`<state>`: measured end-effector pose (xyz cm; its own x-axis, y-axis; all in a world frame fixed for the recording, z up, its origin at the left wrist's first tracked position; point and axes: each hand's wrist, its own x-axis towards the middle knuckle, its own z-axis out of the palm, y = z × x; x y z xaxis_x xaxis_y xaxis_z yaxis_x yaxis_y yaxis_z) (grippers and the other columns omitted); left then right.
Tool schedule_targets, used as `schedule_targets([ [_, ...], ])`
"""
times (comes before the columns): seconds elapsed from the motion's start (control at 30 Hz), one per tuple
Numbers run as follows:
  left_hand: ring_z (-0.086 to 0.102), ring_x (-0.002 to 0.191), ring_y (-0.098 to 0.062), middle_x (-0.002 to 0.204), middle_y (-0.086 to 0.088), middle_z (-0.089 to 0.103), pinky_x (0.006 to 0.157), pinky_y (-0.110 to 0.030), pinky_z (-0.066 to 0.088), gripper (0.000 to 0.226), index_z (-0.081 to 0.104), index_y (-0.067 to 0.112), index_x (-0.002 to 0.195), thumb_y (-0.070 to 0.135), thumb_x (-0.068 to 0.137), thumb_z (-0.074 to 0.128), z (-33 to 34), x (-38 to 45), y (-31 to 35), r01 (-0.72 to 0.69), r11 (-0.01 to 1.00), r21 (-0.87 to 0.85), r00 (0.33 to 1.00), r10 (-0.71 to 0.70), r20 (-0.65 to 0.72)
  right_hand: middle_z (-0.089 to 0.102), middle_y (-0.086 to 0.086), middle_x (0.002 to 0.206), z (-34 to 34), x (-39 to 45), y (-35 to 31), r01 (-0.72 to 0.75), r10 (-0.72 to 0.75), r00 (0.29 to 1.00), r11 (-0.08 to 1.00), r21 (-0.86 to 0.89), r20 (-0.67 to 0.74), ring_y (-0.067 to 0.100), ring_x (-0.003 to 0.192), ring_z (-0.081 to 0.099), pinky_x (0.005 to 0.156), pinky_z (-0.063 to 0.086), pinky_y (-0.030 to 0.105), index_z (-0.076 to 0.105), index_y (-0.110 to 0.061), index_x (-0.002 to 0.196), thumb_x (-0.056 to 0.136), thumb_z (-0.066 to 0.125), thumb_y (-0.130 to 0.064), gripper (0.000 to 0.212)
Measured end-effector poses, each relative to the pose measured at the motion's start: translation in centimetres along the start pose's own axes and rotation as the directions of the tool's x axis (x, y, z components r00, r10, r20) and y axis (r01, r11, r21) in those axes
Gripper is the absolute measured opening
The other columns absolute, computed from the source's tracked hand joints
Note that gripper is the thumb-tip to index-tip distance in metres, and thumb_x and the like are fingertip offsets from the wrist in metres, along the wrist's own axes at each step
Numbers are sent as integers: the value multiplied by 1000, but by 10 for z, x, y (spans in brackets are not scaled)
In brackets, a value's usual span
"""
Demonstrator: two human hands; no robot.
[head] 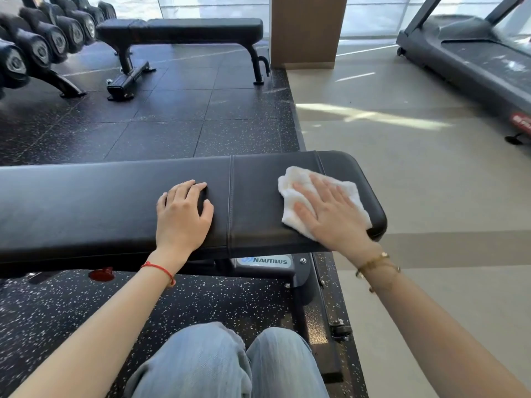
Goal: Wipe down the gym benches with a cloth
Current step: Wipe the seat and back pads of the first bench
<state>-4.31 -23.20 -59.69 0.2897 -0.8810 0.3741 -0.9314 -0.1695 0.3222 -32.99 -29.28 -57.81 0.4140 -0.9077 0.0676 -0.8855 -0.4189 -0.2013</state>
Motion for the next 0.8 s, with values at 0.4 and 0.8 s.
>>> schedule_targets([
  [0.4,51,112,-30,119,-6,60,95,-46,36,40,61,15,124,28,89,46,5,55,-19,45,998,46,998,-42,-52,45,7,144,4,175,-51,159,-153,980,986,-40,128,34,131,42,107,27,45,38,-34,145,98,34,-58,53],
  [0.8,46,136,-25,139,-5,53,118,-56,20,43,53,15,136,22,95,45,16,102,-25,86,980,177,988,-108,114,65,10,96,21,231,-91,293,-317,921,947,133,227,35,88,62,73,40,41,64,-24,113,94,32,-65,55],
])
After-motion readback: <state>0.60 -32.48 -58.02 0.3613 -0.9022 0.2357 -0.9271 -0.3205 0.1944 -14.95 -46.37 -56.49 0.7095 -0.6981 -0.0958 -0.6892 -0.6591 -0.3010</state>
